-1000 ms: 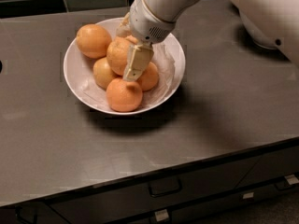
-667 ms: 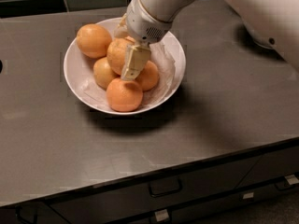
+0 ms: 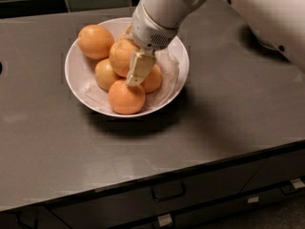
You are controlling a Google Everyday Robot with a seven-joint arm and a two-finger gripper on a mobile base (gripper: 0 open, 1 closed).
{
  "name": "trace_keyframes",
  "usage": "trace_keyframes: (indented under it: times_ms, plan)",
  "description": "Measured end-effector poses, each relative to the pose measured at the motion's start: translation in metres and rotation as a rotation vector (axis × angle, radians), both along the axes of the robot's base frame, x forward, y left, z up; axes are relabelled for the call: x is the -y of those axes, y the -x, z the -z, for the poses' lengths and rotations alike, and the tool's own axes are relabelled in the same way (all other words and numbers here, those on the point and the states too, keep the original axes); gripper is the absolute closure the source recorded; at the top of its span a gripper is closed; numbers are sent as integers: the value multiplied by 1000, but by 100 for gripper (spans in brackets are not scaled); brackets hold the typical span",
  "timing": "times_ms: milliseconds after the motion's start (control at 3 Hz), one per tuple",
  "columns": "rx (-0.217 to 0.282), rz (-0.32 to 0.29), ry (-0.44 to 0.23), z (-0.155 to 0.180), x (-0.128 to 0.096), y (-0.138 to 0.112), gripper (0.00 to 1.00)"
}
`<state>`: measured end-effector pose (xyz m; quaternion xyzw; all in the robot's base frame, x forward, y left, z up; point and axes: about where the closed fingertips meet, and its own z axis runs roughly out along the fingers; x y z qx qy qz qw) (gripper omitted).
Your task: Pick orange from white bowl
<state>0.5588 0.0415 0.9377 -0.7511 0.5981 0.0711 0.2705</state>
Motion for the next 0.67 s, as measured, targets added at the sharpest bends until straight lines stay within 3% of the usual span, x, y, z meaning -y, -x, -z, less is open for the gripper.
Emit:
trace_keyframes:
  times_ms: [333,667]
  plan:
    - [-2,16,16,2,5,4,47]
    - [-2,16,16,2,5,4,68]
